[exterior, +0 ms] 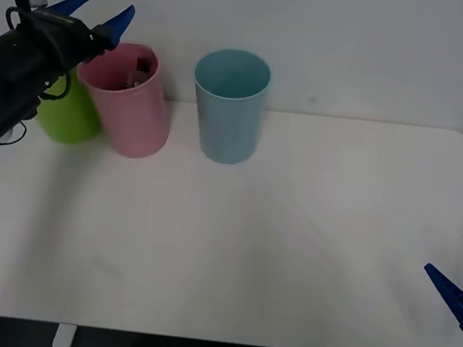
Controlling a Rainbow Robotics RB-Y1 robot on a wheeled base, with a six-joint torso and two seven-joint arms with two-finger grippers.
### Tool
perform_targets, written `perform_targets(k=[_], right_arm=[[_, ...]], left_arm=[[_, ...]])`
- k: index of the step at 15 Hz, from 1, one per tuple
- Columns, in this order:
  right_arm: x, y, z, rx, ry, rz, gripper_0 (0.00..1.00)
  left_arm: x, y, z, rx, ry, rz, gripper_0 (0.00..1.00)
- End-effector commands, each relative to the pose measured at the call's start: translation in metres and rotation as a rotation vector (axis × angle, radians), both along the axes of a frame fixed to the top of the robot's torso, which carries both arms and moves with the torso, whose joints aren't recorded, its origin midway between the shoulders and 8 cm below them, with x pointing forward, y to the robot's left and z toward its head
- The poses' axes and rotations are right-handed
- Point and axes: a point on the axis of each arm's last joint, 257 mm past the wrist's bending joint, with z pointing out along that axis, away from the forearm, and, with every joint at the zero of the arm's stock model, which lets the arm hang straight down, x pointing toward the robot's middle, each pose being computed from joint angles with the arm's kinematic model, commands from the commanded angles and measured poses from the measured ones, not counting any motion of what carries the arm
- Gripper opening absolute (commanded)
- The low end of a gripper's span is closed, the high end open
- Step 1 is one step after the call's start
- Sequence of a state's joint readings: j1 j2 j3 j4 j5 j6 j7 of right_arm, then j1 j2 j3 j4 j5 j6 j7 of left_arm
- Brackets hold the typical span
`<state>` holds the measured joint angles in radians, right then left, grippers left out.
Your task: Grasp the object on the table and drop it into the matching bin: aluminum can to the light blue bin, PET bottle to the pink bin.
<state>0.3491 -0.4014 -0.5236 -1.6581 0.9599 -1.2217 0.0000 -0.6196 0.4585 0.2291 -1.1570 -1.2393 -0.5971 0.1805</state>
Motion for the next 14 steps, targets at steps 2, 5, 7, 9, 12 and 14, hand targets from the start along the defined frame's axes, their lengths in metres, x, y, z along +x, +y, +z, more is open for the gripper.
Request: perform_targets(k=[2,5,7,9,12,14], right_arm=[[0.0,0.0,0.0,0.0,0.0,0.0,1.0],[0.0,0.0,0.0,0.0,0.0,0.0,1.0],[0.0,0.0,0.0,0.0,0.0,0.0,1.0],[0.0,0.0,0.0,0.0,0.0,0.0,1.0],[0.0,0.0,0.0,0.0,0.0,0.0,1.0],[0.0,0.0,0.0,0.0,0.0,0.0,1.0]], left_arm=[[-0.031,0.007,-0.004,-0.038,-0.029,-0.016,1.0],[-0.06,0.02,-0.01,-0.057,-0.046,-0.015,1.0],[-0.08,0.028,-0.013,-0.064,-0.055,-0.017,1.0],[-0.099,0.034,-0.018,-0.065,-0.055,-0.025,1.0],[-0.129,0.041,-0.03,-0.052,-0.04,-0.054,1.0],[-0.149,0.051,-0.04,-0.028,-0.026,-0.085,1.0]])
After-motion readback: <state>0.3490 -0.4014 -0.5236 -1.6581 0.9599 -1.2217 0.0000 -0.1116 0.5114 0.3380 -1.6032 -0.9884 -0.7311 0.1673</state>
